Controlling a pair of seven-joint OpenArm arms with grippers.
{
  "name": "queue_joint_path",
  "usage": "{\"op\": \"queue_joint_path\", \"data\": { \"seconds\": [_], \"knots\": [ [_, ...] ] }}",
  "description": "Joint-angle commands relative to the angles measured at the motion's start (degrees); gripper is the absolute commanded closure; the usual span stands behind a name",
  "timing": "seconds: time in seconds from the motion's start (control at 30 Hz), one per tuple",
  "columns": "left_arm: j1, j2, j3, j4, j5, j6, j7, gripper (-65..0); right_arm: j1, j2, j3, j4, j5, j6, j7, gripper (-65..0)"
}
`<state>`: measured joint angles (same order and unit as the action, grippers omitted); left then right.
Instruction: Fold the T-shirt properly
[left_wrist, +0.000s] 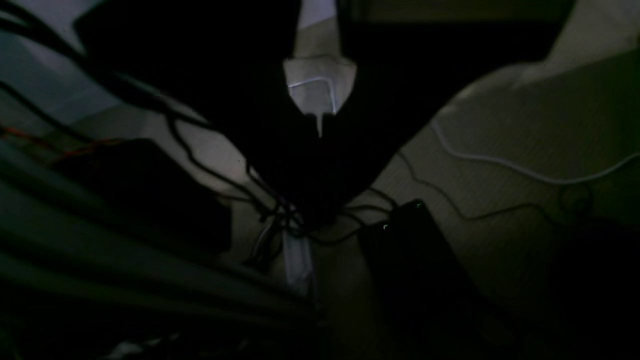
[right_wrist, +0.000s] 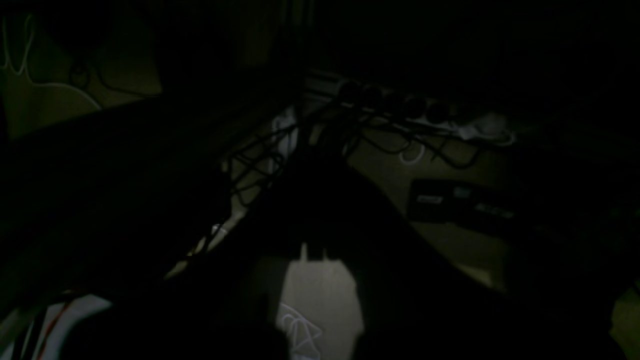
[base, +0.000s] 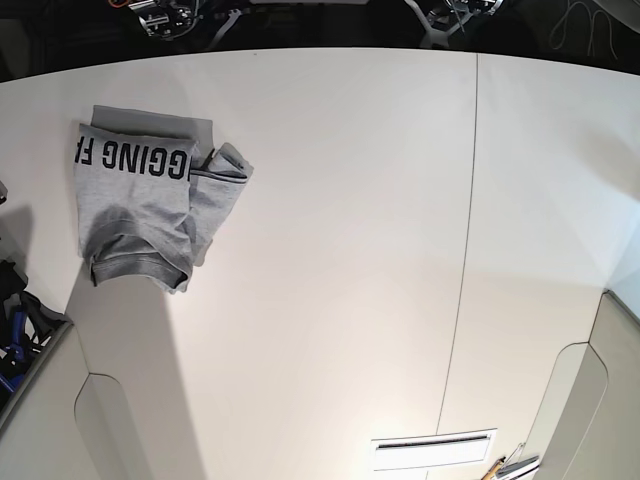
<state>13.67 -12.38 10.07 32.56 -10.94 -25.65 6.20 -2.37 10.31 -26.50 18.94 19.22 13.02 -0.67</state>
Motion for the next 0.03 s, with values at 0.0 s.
{"op": "queue_joint_path", "data": {
  "seconds": [0.0],
  "knots": [
    [0.3,-0.2,0.0,0.2,0.1,-0.3,-0.2,0.0,-0.2,0.6,0.0,0.0,0.0,0.0,-0.2,0.0]
  ]
}}
